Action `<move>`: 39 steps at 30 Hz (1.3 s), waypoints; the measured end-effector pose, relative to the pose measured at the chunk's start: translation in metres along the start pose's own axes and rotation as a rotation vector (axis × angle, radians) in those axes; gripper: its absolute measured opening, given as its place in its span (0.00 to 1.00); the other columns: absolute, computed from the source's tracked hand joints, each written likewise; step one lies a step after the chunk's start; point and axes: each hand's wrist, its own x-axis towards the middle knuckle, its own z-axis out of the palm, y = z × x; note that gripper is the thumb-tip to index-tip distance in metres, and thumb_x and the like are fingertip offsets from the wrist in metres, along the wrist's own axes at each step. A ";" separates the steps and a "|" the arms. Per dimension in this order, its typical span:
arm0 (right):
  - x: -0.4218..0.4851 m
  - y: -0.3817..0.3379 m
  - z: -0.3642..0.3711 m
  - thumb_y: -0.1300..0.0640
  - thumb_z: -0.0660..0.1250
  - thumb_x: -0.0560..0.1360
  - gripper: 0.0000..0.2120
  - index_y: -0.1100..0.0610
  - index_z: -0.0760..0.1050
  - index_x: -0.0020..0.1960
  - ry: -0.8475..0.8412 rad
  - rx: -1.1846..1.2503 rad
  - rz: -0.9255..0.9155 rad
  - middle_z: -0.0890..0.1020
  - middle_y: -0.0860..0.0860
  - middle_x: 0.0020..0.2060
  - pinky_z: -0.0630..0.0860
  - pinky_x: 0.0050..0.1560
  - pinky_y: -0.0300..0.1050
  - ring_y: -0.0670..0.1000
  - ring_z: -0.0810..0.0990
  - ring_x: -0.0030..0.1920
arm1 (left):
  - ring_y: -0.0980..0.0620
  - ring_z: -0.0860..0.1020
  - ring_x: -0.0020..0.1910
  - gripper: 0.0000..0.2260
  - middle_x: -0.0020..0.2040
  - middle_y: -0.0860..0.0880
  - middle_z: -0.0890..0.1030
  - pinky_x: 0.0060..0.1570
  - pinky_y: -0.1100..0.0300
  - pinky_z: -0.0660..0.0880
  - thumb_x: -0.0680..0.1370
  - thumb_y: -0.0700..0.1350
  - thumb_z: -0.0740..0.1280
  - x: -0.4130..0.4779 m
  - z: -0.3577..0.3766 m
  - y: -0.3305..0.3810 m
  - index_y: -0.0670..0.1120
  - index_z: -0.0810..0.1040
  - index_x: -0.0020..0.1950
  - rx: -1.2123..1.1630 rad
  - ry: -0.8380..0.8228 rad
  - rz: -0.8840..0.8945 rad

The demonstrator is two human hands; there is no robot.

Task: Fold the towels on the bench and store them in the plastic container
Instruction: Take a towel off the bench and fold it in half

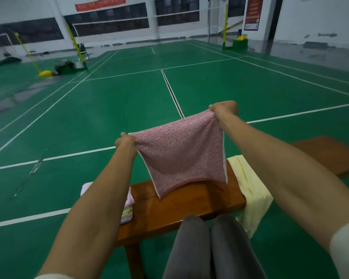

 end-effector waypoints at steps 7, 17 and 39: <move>0.012 -0.008 0.004 0.68 0.72 0.73 0.12 0.60 0.84 0.55 -0.202 -0.242 -0.093 0.83 0.52 0.55 0.79 0.62 0.47 0.52 0.81 0.57 | 0.47 0.82 0.45 0.22 0.61 0.39 0.80 0.46 0.53 0.82 0.74 0.36 0.76 0.000 -0.005 0.012 0.36 0.72 0.65 0.060 -0.211 0.153; 0.012 -0.011 0.015 0.71 0.66 0.77 0.13 0.66 0.74 0.62 -0.170 -0.012 0.042 0.81 0.56 0.54 0.79 0.39 0.43 0.51 0.81 0.47 | 0.45 0.81 0.56 0.19 0.61 0.35 0.81 0.67 0.46 0.76 0.72 0.38 0.78 -0.009 -0.029 0.033 0.44 0.83 0.63 0.667 -0.330 0.675; 0.009 0.006 0.010 0.52 0.73 0.77 0.08 0.56 0.78 0.46 -0.207 -0.874 -0.493 0.82 0.51 0.42 0.81 0.46 0.49 0.53 0.81 0.44 | 0.44 0.82 0.43 0.12 0.42 0.44 0.85 0.46 0.53 0.77 0.79 0.54 0.71 0.000 -0.048 0.041 0.46 0.87 0.50 1.137 -0.052 0.815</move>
